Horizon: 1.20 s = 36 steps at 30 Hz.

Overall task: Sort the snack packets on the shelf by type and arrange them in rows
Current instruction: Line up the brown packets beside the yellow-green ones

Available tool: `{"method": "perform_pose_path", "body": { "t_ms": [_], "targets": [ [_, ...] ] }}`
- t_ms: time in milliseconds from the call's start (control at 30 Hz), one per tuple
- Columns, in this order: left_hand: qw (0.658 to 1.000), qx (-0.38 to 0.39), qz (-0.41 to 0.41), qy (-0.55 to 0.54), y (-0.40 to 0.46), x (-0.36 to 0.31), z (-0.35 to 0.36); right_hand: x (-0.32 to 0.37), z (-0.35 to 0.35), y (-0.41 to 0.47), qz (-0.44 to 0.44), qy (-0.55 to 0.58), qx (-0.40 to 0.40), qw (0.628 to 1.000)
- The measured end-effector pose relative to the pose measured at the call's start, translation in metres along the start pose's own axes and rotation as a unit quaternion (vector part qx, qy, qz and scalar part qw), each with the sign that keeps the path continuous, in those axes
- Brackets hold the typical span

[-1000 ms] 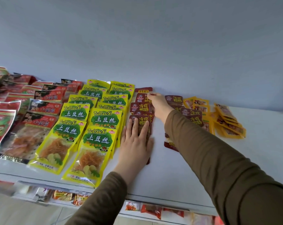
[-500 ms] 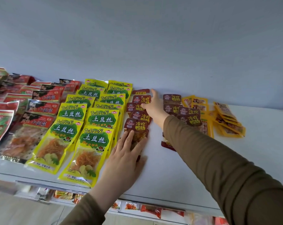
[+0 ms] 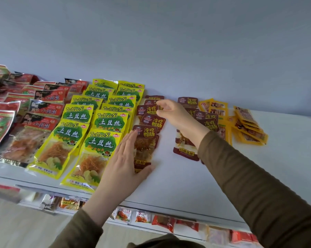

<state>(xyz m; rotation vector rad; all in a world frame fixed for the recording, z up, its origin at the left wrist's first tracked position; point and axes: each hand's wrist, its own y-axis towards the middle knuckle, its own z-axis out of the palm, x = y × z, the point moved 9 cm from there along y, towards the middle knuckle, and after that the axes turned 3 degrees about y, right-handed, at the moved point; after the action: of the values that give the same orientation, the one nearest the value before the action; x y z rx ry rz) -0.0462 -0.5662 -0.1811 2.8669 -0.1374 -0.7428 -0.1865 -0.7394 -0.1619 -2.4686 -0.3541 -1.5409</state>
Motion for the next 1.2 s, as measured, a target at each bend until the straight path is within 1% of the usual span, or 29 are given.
{"method": "perform_pose_path", "body": {
  "t_ms": [100, 200, 267, 400, 433, 500, 567, 633, 700, 767, 800, 867, 900, 967, 1067, 1133, 1200],
  "targets": [
    [0.998, 0.060, -0.016, 0.023, 0.012, 0.001, 0.016, 0.001, 0.012, -0.016, -0.004, 0.017, 0.025, 1.000],
    [0.988, 0.143, -0.055, 0.035, 0.017, 0.008, 0.033, 0.000, 0.015, -0.026, -0.017, 0.032, 0.023, 0.999],
    [0.985, 0.158, -0.065, 0.037, 0.020, 0.010, 0.035, 0.000, 0.011, -0.030, -0.024, 0.045, 0.015, 0.999],
    [0.988, 0.134, -0.079, 0.000, 0.026, 0.009, 0.028, -0.003, 0.004, -0.038, -0.026, 0.056, -0.004, 0.998],
    [0.991, 0.114, -0.075, -0.016, 0.028, 0.006, 0.024, -0.002, 0.001, -0.040, -0.029, 0.053, -0.009, 0.998],
    [0.995, 0.028, -0.070, -0.071, 0.026, 0.001, 0.006, 0.001, -0.002, -0.045, -0.046, 0.037, -0.020, 0.998],
    [0.992, -0.060, -0.055, -0.100, 0.015, 0.000, -0.018, 0.005, -0.004, -0.050, -0.070, 0.011, -0.028, 0.997],
    [0.989, -0.106, -0.027, -0.103, -0.001, -0.001, -0.032, 0.011, -0.002, -0.058, -0.098, -0.022, -0.032, 0.994],
    [0.988, -0.124, -0.007, -0.096, -0.018, -0.005, -0.034, 0.014, 0.008, -0.066, -0.126, -0.080, -0.019, 0.989],
    [0.991, -0.125, 0.003, -0.057, -0.037, -0.009, -0.026, 0.013, 0.027, -0.075, -0.153, -0.173, 0.023, 0.973],
    [0.993, -0.109, 0.004, -0.031, -0.045, -0.010, -0.018, 0.010, 0.037, -0.079, -0.163, -0.223, 0.046, 0.960],
    [0.998, -0.047, 0.007, 0.027, -0.062, -0.011, 0.003, 0.002, 0.051, -0.087, -0.183, -0.288, 0.077, 0.937],
    [0.998, -0.016, 0.010, 0.059, -0.069, -0.010, 0.012, 0.000, 0.054, -0.089, -0.193, -0.298, 0.082, 0.931],
    [0.996, 0.017, 0.001, 0.091, -0.078, -0.007, 0.019, -0.001, 0.053, -0.089, -0.201, -0.296, 0.075, 0.931],
    [0.996, 0.041, -0.021, 0.079, -0.076, -0.007, 0.017, 0.000, 0.053, -0.086, -0.196, -0.301, 0.078, 0.930],
    [0.997, 0.032, -0.035, 0.059, -0.067, -0.010, 0.010, 0.002, 0.055, -0.088, -0.194, -0.305, 0.103, 0.927],
    [0.998, -0.004, -0.046, 0.046, -0.056, -0.011, -0.002, 0.004, 0.046, -0.086, -0.188, -0.267, 0.100, 0.940]
  ]
}}
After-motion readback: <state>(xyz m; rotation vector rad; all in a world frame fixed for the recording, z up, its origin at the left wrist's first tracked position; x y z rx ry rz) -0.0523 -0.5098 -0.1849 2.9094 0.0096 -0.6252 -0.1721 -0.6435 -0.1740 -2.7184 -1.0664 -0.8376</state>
